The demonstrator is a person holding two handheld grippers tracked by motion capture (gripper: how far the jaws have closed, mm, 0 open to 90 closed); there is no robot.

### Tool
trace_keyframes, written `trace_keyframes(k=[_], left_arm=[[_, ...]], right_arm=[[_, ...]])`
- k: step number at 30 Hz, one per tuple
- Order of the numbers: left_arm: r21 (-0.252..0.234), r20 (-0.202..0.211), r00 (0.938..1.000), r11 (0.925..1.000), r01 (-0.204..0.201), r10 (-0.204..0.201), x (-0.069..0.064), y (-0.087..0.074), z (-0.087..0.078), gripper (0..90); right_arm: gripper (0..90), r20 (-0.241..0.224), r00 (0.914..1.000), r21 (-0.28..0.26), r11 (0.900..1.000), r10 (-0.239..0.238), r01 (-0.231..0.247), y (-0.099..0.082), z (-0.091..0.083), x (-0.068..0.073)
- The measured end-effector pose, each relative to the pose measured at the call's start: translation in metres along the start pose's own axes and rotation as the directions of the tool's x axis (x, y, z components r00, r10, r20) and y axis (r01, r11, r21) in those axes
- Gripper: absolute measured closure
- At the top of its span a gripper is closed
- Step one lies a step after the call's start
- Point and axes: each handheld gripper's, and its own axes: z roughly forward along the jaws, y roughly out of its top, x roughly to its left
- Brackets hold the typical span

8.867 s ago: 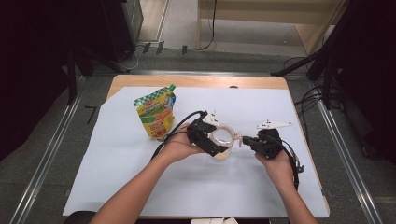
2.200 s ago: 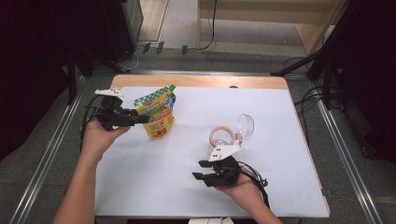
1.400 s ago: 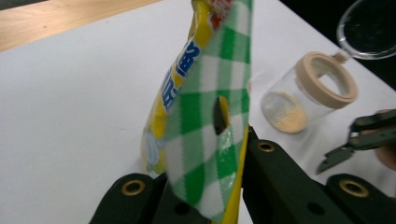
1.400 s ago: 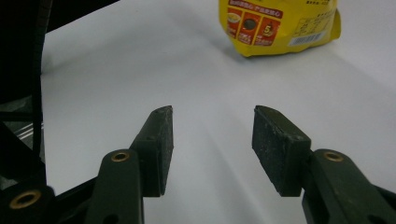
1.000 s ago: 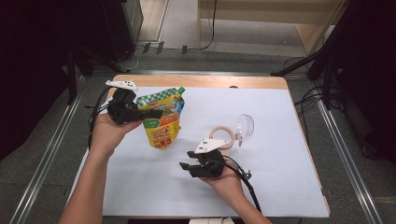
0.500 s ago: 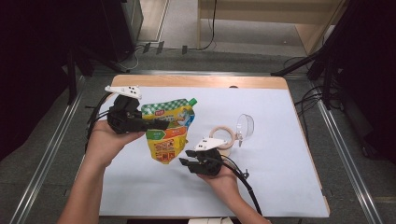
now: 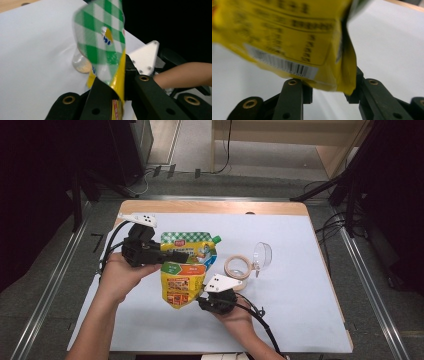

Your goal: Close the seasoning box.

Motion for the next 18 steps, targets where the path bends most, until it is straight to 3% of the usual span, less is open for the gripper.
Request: trace_keyframes(k=[2, 7, 18], left_arm=[[0.002, -0.002, 1.0000, 1.0000, -0.006, 0.006, -0.001, 0.001, 0.004, 87.0], [0.020, -0.006, 0.9998, 0.9996, -0.018, 0.018, -0.001, 0.002, 0.021, 85.1], [0.046, -0.025, 0.9989, 0.9982, -0.038, 0.039, 0.003, 0.004, 0.054, 80.1]], right_arm=[[65.5, -0.006, 0.9998, 0.006, 0.9998, -0.019, 0.019, 0.000, 0.000, 0.006], [65.5, -0.026, 0.9996, 0.014, 0.9998, -0.011, 0.011, -0.001, -0.003, 0.013], [65.3, -0.067, 0.9966, 0.026, 0.9986, 0.048, -0.046, -0.001, -0.010, 0.016]])
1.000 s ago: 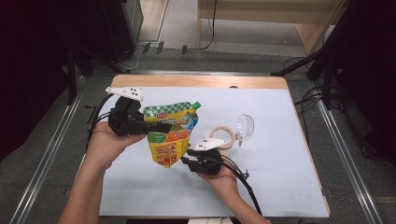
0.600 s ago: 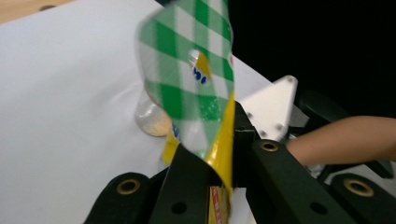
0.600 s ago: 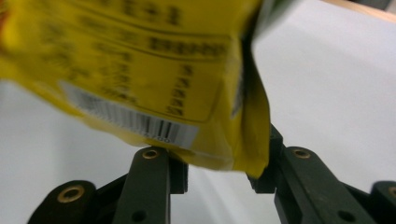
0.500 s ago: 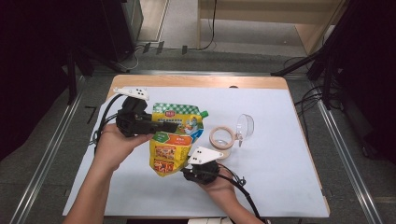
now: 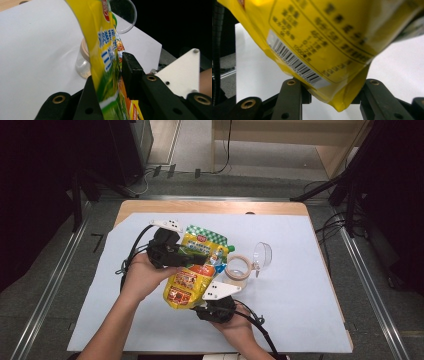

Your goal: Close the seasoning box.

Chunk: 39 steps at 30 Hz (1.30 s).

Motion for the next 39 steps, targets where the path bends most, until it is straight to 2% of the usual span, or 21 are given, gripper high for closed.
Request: trace_keyframes(k=[4, 6, 8, 9, 12, 15, 18, 24, 28, 30, 34, 39], left_arm=[[0.020, -0.014, 0.9999, 0.9998, 0.002, -0.002, -0.001, 0.001, 0.011, 79.1], [0.037, -0.033, 0.9995, 0.9993, 0.001, 0.001, -0.003, 0.002, 0.018, 78.1], [0.054, -0.032, 0.9994, 0.9985, 0.012, -0.010, -0.003, 0.002, 0.023, 77.1], [0.056, -0.033, 0.9993, 0.9983, 0.017, -0.015, -0.003, 0.002, 0.026, 77.0], [0.057, -0.042, 0.9990, 0.9982, 0.021, -0.019, -0.003, 0.002, 0.031, 76.2], [0.077, -0.047, 0.9986, 0.9967, 0.027, -0.023, -0.004, 0.003, 0.037, 73.9], [0.083, -0.040, 0.9982, 0.9954, 0.048, -0.045, -0.004, 0.005, 0.041, 71.8], [0.086, -0.033, 0.9974, 0.9940, 0.067, -0.065, -0.001, 0.007, 0.044, 70.6], [0.105, -0.033, 0.9967, 0.9915, 0.077, -0.074, 0.001, 0.015, 0.044, 70.9], [0.111, -0.027, 0.9964, 0.9903, 0.083, -0.080, 0.002, 0.020, 0.043, 71.6], [0.144, -0.017, 0.9949, 0.9845, 0.101, -0.099, 0.005, 0.029, 0.043, 71.6], [0.176, -0.012, 0.9918, 0.9761, 0.127, -0.127, 0.011, 0.032, 0.048, 70.5]], right_arm=[[66.4, -0.019, 0.9998, -0.002, 1.0000, -0.002, 0.002, 0.001, -0.002, 0.004], [67.3, -0.022, 0.9994, -0.005, 0.9997, -0.026, 0.026, 0.004, -0.002, 0.008], [64.7, -0.024, 0.9989, -0.023, 0.9989, -0.041, 0.040, 0.006, -0.004, 0.013], [64.0, -0.022, 0.9988, -0.016, 0.9989, -0.044, 0.044, 0.007, -0.004, 0.014], [63.9, -0.020, 0.9994, -0.014, 0.9995, -0.028, 0.028, 0.008, -0.005, 0.014], [63.2, -0.036, 0.9994, -0.013, 0.9999, -0.004, 0.003, 0.008, -0.005, 0.011], [61.7, -0.059, 0.9982, -0.016, 0.9998, 0.006, -0.007, 0.009, -0.003, 0.012], [59.7, -0.033, 0.9993, -0.007, 0.9998, -0.016, 0.016, 0.013, -0.002, 0.013], [55.6, -0.013, 0.9984, 0.009, 0.9984, -0.055, 0.055, 0.017, -0.002, 0.013], [55.5, -0.008, 0.9980, -0.001, 0.9980, -0.063, 0.063, 0.020, -0.004, 0.013], [55.7, -0.003, 0.9967, -0.017, 0.9966, -0.081, 0.081, 0.025, -0.007, 0.013], [58.2, -0.007, 0.9980, -0.011, 0.9980, -0.063, 0.062, 0.027, -0.006, 0.010]])
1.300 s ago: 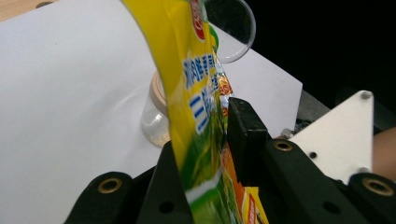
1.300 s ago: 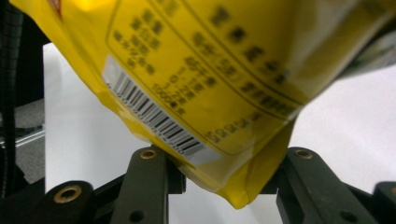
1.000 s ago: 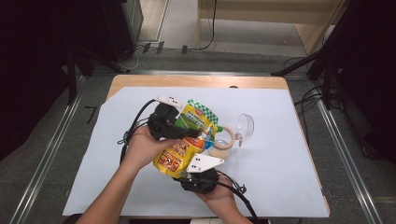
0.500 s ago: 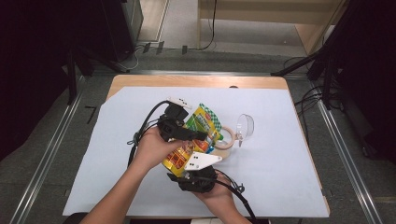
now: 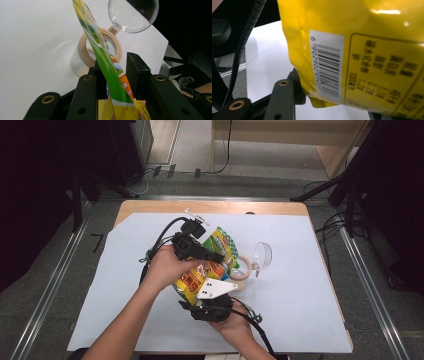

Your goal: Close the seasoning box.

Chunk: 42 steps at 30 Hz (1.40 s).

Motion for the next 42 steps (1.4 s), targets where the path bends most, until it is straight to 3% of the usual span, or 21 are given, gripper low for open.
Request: trace_keyframes(k=[5, 12, 16, 22, 24, 28, 33, 38, 42], left_arm=[[-0.017, 0.013, 0.9999, 0.9999, -0.002, 0.002, 0.000, -0.003, 0.000, 64.9], [-0.038, -0.004, 0.9997, 0.9990, -0.025, 0.025, -0.007, -0.009, -0.010, 60.0], [-0.036, -0.024, 0.9990, 0.9987, -0.037, 0.036, -0.009, -0.012, -0.014, 62.9], [-0.022, -0.052, 0.9979, 0.9990, -0.039, 0.037, -0.011, -0.012, -0.014, 76.1], [-0.028, -0.055, 0.9974, 0.9984, -0.049, 0.047, -0.012, -0.012, -0.015, 77.2], [-0.047, -0.053, 0.9984, 0.9987, -0.021, 0.018, -0.011, -0.009, -0.018, 76.7], [-0.011, -0.061, 0.9980, 0.9998, -0.017, 0.016, -0.011, -0.003, -0.020, 77.3], [-0.022, -0.051, 0.9987, 0.9998, 0.004, -0.006, -0.008, -0.001, -0.021, 76.4], [-0.038, -0.049, 0.9987, 0.9992, -0.014, 0.012, -0.008, -0.001, -0.022, 72.6]], right_arm=[[61.0, -0.001, 0.9987, -0.006, 0.9986, 0.052, -0.052, -0.002, 0.001, -0.001], [61.0, -0.010, 0.9923, -0.040, 0.9916, 0.123, -0.123, -0.002, -0.002, -0.006], [60.6, -0.020, 0.9882, -0.054, 0.9867, 0.152, -0.153, 0.000, -0.005, -0.009], [58.4, -0.015, 0.9941, -0.034, 0.9935, 0.108, -0.108, 0.002, -0.003, -0.004], [57.9, -0.022, 0.9953, -0.030, 0.9950, 0.095, -0.095, 0.003, -0.003, -0.003], [56.6, -0.020, 0.9988, -0.033, 0.9984, 0.045, -0.046, 0.006, -0.004, -0.004], [54.8, -0.005, 0.9998, -0.009, 0.9998, -0.020, 0.020, 0.011, -0.003, -0.001], [58.8, 0.003, 1.0000, -0.014, 0.9999, 0.005, -0.005, 0.014, 0.000, -0.004], [59.7, 0.017, 0.9995, -0.027, 0.9993, 0.026, -0.026, 0.014, 0.003, -0.006]])
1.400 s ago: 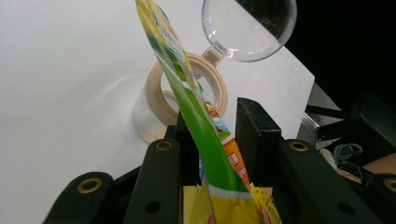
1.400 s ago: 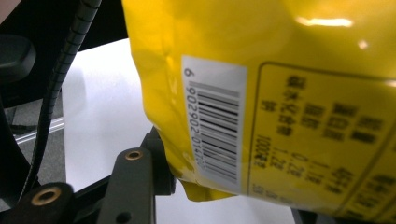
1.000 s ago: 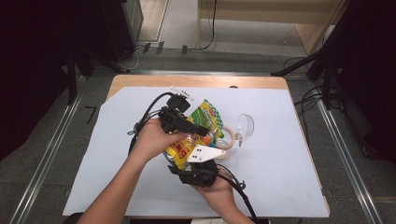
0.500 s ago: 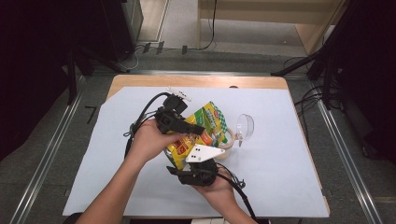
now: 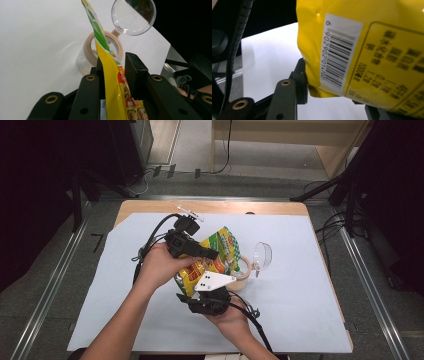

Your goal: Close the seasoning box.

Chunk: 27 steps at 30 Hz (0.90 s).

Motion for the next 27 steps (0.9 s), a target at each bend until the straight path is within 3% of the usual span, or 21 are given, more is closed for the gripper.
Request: trace_keyframes(k=[8, 15, 17, 25, 27], left_arm=[[-0.024, -0.011, 0.9994, 0.9991, -0.034, 0.034, -0.005, -0.005, -0.003, 64.4], [-0.043, -0.011, 0.9992, 0.9983, -0.039, 0.039, -0.004, -0.005, -0.004, 60.7], [-0.023, -0.026, 0.9990, 0.9991, -0.037, 0.036, -0.003, -0.005, -0.001, 64.2], [-0.003, -0.047, 0.9987, 0.9998, -0.022, 0.022, -0.001, -0.001, 0.005, 76.3], [-0.003, -0.049, 0.9984, 0.9996, -0.029, 0.028, -0.003, -0.001, 0.006, 78.4]], right_arm=[[59.9, -0.009, 0.9998, -0.025, 0.9995, 0.020, -0.020, 0.001, -0.002, 0.001], [60.7, -0.049, 0.9954, -0.053, 0.9950, 0.082, -0.085, 0.000, -0.005, -0.003], [60.7, -0.063, 0.9925, -0.052, 0.9927, 0.105, -0.108, 0.000, -0.004, -0.004], [58.9, -0.043, 0.9970, -0.018, 0.9977, 0.064, -0.065, -0.003, -0.002, -0.006], [53.3, -0.037, 0.9983, -0.006, 0.9990, 0.045, -0.045, -0.003, -0.002, -0.005]])
